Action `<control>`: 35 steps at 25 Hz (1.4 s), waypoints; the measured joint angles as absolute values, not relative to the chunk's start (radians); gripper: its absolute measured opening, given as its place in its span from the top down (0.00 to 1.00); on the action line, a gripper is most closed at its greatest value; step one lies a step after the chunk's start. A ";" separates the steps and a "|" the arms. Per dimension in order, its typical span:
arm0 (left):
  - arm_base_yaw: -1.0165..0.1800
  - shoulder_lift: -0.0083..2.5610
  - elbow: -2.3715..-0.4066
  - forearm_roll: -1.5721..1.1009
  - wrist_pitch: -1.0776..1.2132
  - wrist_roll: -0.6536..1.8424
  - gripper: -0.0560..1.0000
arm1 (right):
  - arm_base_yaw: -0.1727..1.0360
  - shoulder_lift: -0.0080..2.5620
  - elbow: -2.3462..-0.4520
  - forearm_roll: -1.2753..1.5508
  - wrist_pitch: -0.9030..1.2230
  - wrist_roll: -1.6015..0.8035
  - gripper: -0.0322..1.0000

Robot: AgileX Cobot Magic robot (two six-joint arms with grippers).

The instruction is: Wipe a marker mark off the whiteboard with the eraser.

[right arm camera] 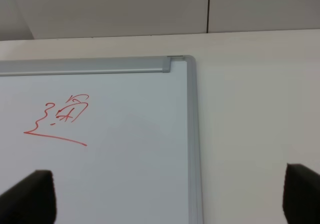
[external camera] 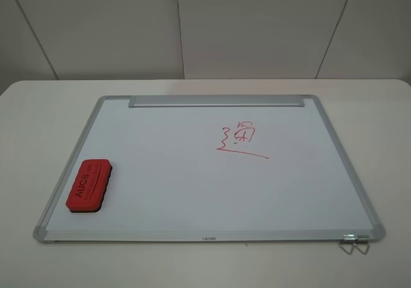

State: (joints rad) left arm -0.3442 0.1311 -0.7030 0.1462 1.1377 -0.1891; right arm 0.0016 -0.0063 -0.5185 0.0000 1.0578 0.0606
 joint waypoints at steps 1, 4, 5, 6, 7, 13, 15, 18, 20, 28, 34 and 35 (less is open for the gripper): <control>-0.344 0.109 -0.672 0.126 1.138 -0.182 0.24 | 0.002 -0.006 -0.519 0.000 1.058 0.061 0.17; -0.344 0.035 -0.571 0.089 1.129 -0.159 0.24 | 0.002 -0.006 -0.519 -0.006 1.058 0.061 0.17; -0.344 0.017 -0.539 0.081 1.120 -0.154 0.24 | 0.002 -0.006 -0.519 0.000 1.058 0.061 0.17; -0.344 0.003 -0.524 0.067 1.107 -0.151 0.24 | 0.002 -0.006 -0.519 0.000 1.058 0.061 0.17; -0.344 -0.003 -0.516 0.048 1.090 -0.140 0.24 | 0.002 -0.006 -0.519 0.000 1.058 0.061 0.17; -0.344 -0.006 -0.503 -0.026 1.066 -0.043 0.24 | 0.002 -0.006 -0.519 -0.006 1.058 0.061 0.17; -0.344 -0.006 -0.503 -0.032 1.066 -0.037 0.24 | 0.002 -0.006 -0.519 -0.006 1.058 0.061 0.17; -0.344 -0.006 -0.503 -0.033 1.066 -0.033 0.24 | 0.002 -0.006 -0.519 0.000 1.058 0.061 0.17; -0.344 -0.006 -0.503 -0.033 1.065 -0.033 0.24 | 0.002 -0.006 -0.519 -0.006 1.058 0.061 0.17; -0.215 -0.006 -0.503 -0.036 1.065 -0.030 0.24 | 0.002 -0.006 -0.519 -0.006 1.058 0.061 0.17; -0.054 -0.006 -0.503 -0.036 1.065 -0.029 0.24 | 0.002 -0.006 -0.519 0.000 1.058 0.061 0.17; -0.040 -0.006 -0.503 -0.036 1.065 -0.029 0.24 | 0.002 -0.006 -0.519 0.000 1.058 0.061 0.17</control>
